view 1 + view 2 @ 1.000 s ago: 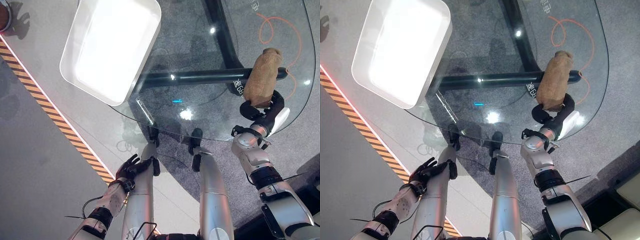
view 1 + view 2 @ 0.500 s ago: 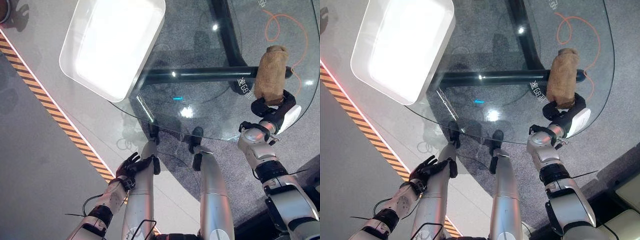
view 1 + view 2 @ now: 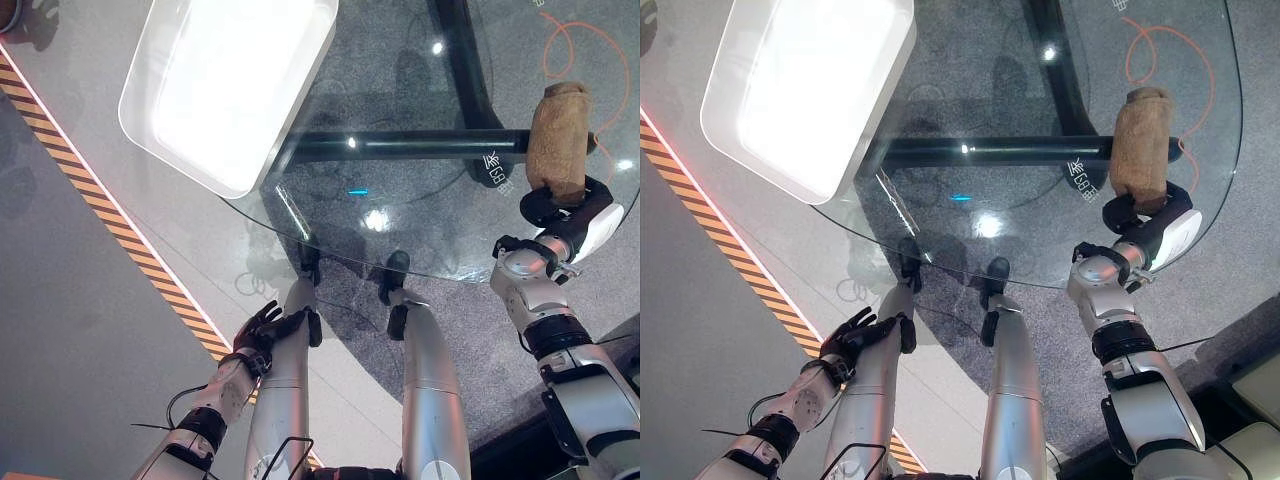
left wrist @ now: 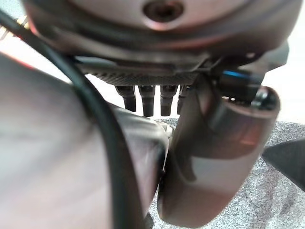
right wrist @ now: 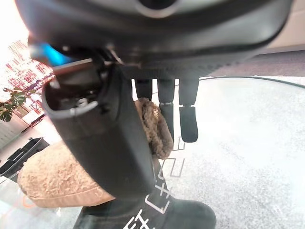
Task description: Wipe the table with a cloth and put it in the basket.
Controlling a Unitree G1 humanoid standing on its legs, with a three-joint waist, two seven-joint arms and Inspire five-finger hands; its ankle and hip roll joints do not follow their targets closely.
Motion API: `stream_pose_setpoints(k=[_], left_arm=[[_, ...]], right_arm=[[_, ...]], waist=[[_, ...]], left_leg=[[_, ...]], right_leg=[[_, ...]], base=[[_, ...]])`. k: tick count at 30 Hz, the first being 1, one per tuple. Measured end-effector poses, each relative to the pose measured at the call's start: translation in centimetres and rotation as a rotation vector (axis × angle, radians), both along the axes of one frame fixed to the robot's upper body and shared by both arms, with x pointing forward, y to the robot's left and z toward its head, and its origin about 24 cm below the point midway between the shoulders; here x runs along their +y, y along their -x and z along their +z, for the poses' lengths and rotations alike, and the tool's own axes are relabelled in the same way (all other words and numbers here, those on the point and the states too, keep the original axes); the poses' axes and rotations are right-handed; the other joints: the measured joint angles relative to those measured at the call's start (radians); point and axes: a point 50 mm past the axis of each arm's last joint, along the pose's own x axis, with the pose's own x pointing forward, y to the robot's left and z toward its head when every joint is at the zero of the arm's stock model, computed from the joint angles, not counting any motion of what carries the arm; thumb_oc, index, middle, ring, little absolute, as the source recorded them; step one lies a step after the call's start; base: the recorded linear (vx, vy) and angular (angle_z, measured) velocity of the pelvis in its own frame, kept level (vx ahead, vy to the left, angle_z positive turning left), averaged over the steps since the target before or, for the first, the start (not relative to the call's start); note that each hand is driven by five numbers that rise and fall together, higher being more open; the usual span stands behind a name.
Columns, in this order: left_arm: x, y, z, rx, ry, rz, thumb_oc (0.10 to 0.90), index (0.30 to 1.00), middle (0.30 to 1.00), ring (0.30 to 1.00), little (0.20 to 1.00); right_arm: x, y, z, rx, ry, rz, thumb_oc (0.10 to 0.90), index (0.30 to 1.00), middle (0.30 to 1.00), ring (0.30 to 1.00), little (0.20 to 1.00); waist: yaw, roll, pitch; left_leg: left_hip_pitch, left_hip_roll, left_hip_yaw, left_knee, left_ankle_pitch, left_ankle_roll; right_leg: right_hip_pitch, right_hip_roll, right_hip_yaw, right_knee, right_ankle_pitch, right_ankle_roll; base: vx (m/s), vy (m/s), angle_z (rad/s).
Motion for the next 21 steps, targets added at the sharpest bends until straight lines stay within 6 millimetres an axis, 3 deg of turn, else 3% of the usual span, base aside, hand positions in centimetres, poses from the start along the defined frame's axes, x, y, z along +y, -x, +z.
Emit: stream_pose_setpoints(k=[9, 16, 21], left_arm=[[-0.1, -0.1, 0.1, -0.006, 0.003, -0.001, 0.800, 0.900, 0.900, 0.900, 0.900], [-0.2, -0.1, 0.2, -0.010, 0.011, 0.000, 0.800, 0.900, 0.900, 0.900, 0.900], [-0.2, -0.1, 0.2, -0.012, 0.013, 0.000, 0.800, 0.900, 0.900, 0.900, 0.900]], right_arm=[[0.8, -0.2, 1.5, 0.018, 0.128, 0.052, 0.100, 0.300, 0.300, 0.300, 0.200], [3.1, -0.9, 3.7, 0.054, 0.331, 0.244, 0.100, 0.300, 0.300, 0.300, 0.200], [4.1, -1.2, 4.6, 0.072, 0.385, 0.350, 0.100, 0.300, 0.300, 0.300, 0.200]], waist=[[0.002, 0.002, 0.001], [0.008, 0.002, 0.001], [0.013, 0.002, 0.001]], left_leg=[[-0.005, 0.000, 0.002, -0.001, 0.000, 0.000], [-0.005, 0.000, -0.001, -0.001, 0.004, 0.004], [-0.005, -0.001, -0.006, -0.001, 0.004, 0.001]], right_leg=[[-0.007, 0.000, 0.001, 0.001, 0.000, 0.000], [-0.006, -0.001, -0.003, 0.013, -0.001, -0.001], [-0.005, -0.002, -0.007, 0.016, -0.002, -0.002]], base=[[0.00, 0.015, 0.00], [0.00, 0.000, 0.00], [0.00, 0.000, 0.00]])
